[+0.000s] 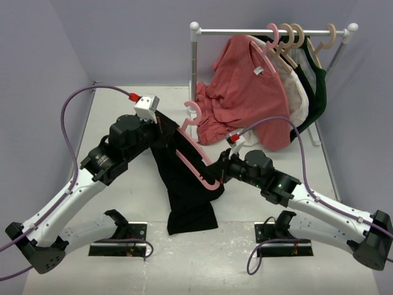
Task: Place the t-shirt on the hanger
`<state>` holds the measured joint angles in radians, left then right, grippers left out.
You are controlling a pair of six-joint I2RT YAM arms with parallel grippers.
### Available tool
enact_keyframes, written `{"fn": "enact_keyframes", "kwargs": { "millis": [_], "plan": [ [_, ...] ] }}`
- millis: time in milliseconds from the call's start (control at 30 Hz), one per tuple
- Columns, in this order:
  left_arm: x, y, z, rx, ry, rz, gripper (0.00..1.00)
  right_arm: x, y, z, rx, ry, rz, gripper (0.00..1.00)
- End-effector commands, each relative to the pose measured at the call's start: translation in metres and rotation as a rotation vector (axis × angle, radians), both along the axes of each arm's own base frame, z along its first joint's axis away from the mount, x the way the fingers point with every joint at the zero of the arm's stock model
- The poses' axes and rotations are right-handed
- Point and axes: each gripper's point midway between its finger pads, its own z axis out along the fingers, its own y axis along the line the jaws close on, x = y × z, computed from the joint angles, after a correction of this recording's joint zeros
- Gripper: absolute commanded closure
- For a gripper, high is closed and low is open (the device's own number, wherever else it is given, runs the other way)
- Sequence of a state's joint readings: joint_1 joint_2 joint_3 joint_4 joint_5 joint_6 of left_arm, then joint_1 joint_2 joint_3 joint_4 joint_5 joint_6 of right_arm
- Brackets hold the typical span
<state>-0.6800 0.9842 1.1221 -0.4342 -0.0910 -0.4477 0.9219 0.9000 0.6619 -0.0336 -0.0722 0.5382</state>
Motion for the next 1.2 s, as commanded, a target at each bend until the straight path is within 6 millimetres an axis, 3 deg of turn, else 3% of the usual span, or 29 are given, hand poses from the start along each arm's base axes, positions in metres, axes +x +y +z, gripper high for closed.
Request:
{"fn": "enact_keyframes", "kwargs": {
  "millis": [0,133,233,300,433,500,567,667,700,733,833,933,1067,1133,1167],
  "plan": [
    [-0.021,-0.017,0.003,0.000,0.004,-0.168,1.00,0.016,0.017,0.066,0.236,-0.185,-0.012,1.00],
    [-0.028,-0.011,0.002,0.054,0.006,-0.191,1.00,0.013,-0.002,0.083,0.316,-0.264,-0.064,1.00],
    [-0.032,-0.006,0.011,0.071,-0.008,-0.197,1.00,0.033,-0.045,0.100,0.357,-0.295,-0.302,1.00],
    [-0.032,-0.003,0.016,0.075,-0.024,-0.184,1.00,0.039,-0.059,0.100,0.330,-0.273,-0.385,1.00],
    [-0.027,-0.008,0.021,0.057,-0.045,-0.187,1.00,0.027,-0.033,0.085,0.219,-0.276,-0.215,1.00],
    [-0.024,-0.014,0.021,0.042,-0.056,-0.199,1.00,-0.005,-0.004,0.075,0.220,-0.286,0.039,1.00],
    [-0.020,-0.019,0.014,0.042,-0.044,-0.203,1.00,-0.022,0.003,0.062,0.247,-0.294,0.141,1.00],
    [-0.016,-0.019,0.014,0.034,-0.041,-0.183,0.99,-0.021,-0.005,0.046,0.271,-0.281,0.099,1.00],
    [-0.014,-0.015,0.014,0.033,-0.046,-0.160,0.88,-0.019,-0.010,0.042,0.292,-0.281,0.069,1.00],
    [-0.012,-0.010,0.016,0.032,-0.052,-0.126,0.67,-0.019,-0.015,0.041,0.318,-0.284,0.045,1.00],
    [-0.003,0.019,0.020,0.037,-0.067,0.047,0.37,-0.016,-0.023,0.039,0.362,-0.291,-0.002,1.00],
    [-0.004,0.039,0.020,0.037,-0.074,0.135,0.29,-0.012,-0.030,0.040,0.394,-0.296,-0.053,1.00],
    [-0.009,0.057,0.007,0.065,-0.050,0.204,0.33,-0.014,-0.037,0.049,0.462,-0.326,-0.070,1.00],
    [-0.011,0.068,-0.010,0.091,-0.009,0.255,0.43,-0.016,-0.039,0.054,0.497,-0.338,-0.070,1.00],
    [-0.011,0.073,-0.021,0.101,0.016,0.285,0.55,-0.016,-0.042,0.057,0.517,-0.348,-0.081,1.00]
  ]
}}
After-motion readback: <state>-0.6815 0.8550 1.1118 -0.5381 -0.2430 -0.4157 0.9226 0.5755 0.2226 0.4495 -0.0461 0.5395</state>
